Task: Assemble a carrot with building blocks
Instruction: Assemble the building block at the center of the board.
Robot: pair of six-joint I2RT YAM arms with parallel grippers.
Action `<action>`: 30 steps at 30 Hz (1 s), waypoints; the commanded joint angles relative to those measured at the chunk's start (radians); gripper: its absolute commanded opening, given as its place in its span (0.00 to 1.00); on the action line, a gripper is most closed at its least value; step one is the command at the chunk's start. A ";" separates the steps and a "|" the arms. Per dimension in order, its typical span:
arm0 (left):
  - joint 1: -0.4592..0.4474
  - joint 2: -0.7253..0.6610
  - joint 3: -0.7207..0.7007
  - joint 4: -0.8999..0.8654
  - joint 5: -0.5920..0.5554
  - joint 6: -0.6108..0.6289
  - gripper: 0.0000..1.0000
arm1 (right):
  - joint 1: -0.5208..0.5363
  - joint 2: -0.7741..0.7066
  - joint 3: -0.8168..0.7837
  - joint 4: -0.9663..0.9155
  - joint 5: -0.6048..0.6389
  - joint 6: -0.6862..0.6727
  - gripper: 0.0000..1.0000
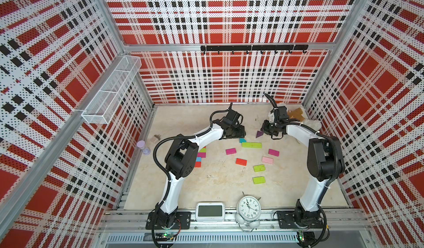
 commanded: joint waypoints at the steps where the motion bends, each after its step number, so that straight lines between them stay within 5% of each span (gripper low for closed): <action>1: 0.000 -0.026 -0.007 0.018 -0.016 -0.006 0.57 | -0.020 0.063 0.074 -0.017 0.022 -0.044 0.14; 12: 0.004 -0.027 0.000 0.017 -0.020 -0.005 0.57 | -0.043 0.225 0.218 -0.032 0.017 -0.054 0.13; 30: -0.030 0.105 0.178 -0.045 0.022 -0.017 0.57 | -0.031 0.117 -0.001 0.049 0.000 -0.006 0.13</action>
